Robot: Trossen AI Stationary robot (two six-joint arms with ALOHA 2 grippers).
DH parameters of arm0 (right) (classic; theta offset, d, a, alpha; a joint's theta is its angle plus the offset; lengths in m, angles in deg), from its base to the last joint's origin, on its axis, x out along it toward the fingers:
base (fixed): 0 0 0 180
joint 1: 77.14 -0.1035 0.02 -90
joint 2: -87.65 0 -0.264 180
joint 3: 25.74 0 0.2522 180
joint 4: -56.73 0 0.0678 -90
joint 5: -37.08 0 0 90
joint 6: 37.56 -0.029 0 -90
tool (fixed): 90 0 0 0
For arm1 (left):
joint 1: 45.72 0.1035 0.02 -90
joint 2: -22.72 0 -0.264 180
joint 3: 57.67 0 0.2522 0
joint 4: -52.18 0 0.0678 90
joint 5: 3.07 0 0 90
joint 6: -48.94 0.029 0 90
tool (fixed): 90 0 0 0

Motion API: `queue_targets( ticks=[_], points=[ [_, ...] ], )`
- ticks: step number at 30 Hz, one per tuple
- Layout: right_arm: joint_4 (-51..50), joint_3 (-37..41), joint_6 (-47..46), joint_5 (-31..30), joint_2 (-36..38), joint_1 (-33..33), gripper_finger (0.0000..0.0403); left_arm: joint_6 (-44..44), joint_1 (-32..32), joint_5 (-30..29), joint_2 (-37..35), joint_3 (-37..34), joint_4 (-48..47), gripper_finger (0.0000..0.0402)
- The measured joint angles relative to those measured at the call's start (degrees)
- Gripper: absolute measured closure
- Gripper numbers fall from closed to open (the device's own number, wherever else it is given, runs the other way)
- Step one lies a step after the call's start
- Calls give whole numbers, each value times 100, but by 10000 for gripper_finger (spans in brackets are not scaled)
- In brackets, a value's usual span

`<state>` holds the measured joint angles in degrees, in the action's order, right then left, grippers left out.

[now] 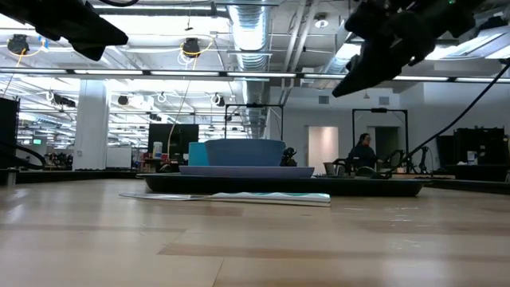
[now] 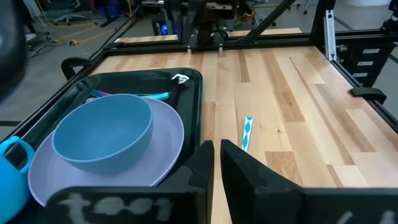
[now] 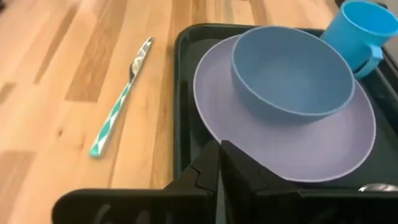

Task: Set up tray
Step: Put the white/blue patterned knife on the black napkin

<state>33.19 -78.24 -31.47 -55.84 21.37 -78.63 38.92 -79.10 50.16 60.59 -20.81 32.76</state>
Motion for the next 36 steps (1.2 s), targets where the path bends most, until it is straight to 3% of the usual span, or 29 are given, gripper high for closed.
queue_targets(
  ticks=[7, 14, 19, 29, 36],
  points=[
    [770, -64, -949, -2, -298, -212, 395, -4, 0, -1, 0, 0, -1, 387],
    [686, -1470, -1453, 0, -1756, -361, 395, -7, 0, -62, 0, 0, 2, 387],
    [-767, -3258, -1043, 4, -3061, -556, 395, 13, -1, -58, 0, 0, 1, 387],
    [-3942, -6968, -1107, 211, -5420, -672, 395, 13, -2, -55, 0, 0, 1, 387],
    [-5523, -8666, -1103, 607, -6476, -670, 395, 13, -2, -52, 0, 0, 1, 387]
  ],
)
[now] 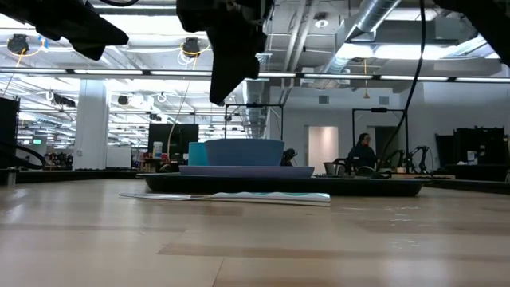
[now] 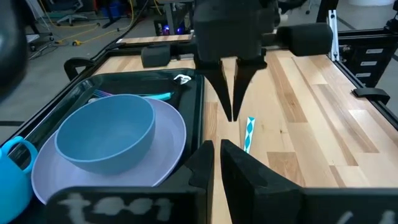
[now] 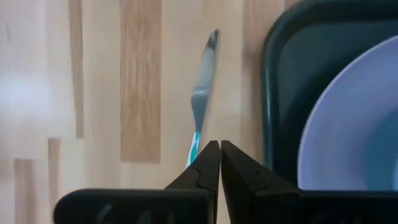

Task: Set up tray
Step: Put the white/blue patterned knife on the black napkin

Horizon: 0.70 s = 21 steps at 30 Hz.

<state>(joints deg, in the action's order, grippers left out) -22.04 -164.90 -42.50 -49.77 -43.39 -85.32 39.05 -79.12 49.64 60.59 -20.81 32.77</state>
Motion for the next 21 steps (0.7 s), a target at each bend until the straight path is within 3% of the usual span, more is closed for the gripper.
queue_targets(
  ticks=[6, 10, 18, 21],
  points=[
    [-167, -381, -6, 173, -252, 2, 395, 17, 2, 4, 0, 0, -2, 387],
    [-259, -374, -504, 175, -257, 15, 395, 22, 2, 44, -13, 0, 7, 387],
    [-245, -374, -1013, 272, -256, 26, 395, 382, -1, 1372, -297, 0, -10, 387],
    [-213, -374, -1164, 273, -256, -125, 394, 234, 0, 1586, -531, 2, -524, 387]
  ],
)
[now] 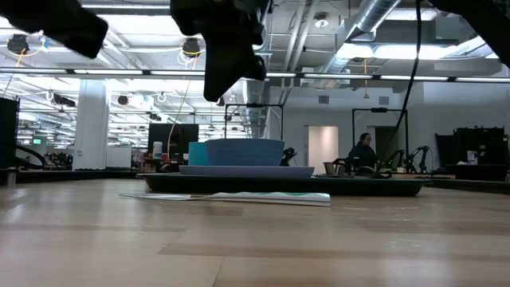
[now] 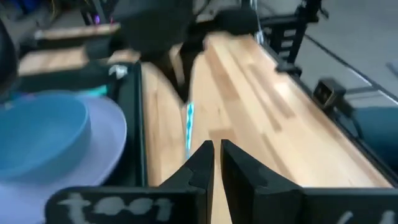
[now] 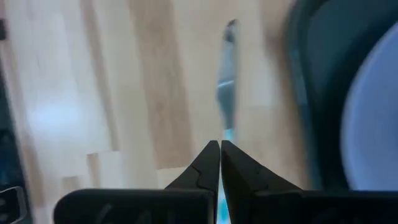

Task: Set up tray
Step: Put the white/blue patterned knife on the black napkin

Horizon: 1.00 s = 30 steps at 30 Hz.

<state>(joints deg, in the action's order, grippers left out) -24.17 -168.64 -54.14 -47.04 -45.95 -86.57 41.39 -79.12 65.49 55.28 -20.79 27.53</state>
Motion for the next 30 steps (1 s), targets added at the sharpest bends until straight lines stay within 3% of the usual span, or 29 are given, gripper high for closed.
queue_targets(
  ticks=[8, 17, 24, 30],
  points=[
    [79, 0, -747, -446, 0, -336, 364, -443, 0, -19, -967, -258, -1288, 387],
    [280, -11, -1157, -425, -303, -548, 312, -353, 0, 475, -2089, -781, -1019, 387],
    [130, 5, -1345, -106, -698, -558, 294, -499, 0, 464, -2407, -1151, -1069, 387],
    [12, 2, -1343, -280, -739, -499, 294, -507, 0, 450, -2409, -1220, -1062, 387]
  ],
)
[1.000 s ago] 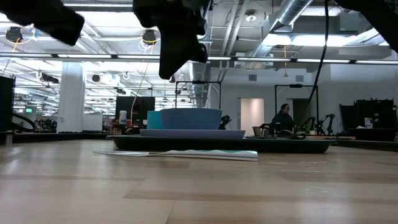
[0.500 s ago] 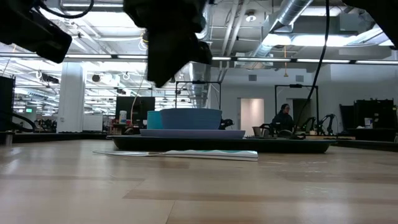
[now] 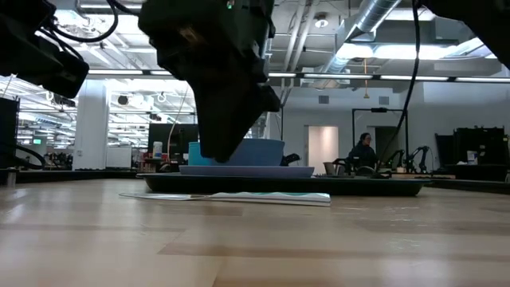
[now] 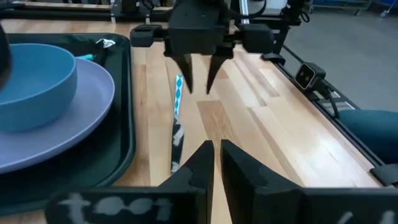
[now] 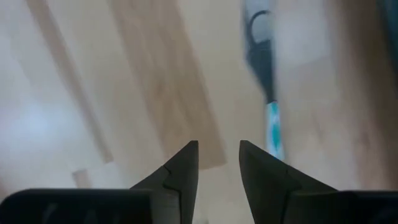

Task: Set up tray
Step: Put the white/blue patterned knife on the black napkin

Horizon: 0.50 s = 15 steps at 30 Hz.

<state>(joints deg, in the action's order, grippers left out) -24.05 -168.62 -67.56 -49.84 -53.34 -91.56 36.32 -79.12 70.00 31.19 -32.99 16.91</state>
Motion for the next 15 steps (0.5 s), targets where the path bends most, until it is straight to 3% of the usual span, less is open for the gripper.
queue_targets(
  ticks=[15],
  points=[
    [111, -2, 1075, -6, -84, 219, 293, 94, 0, 5, 0, 0, 2, 387]
  ],
)
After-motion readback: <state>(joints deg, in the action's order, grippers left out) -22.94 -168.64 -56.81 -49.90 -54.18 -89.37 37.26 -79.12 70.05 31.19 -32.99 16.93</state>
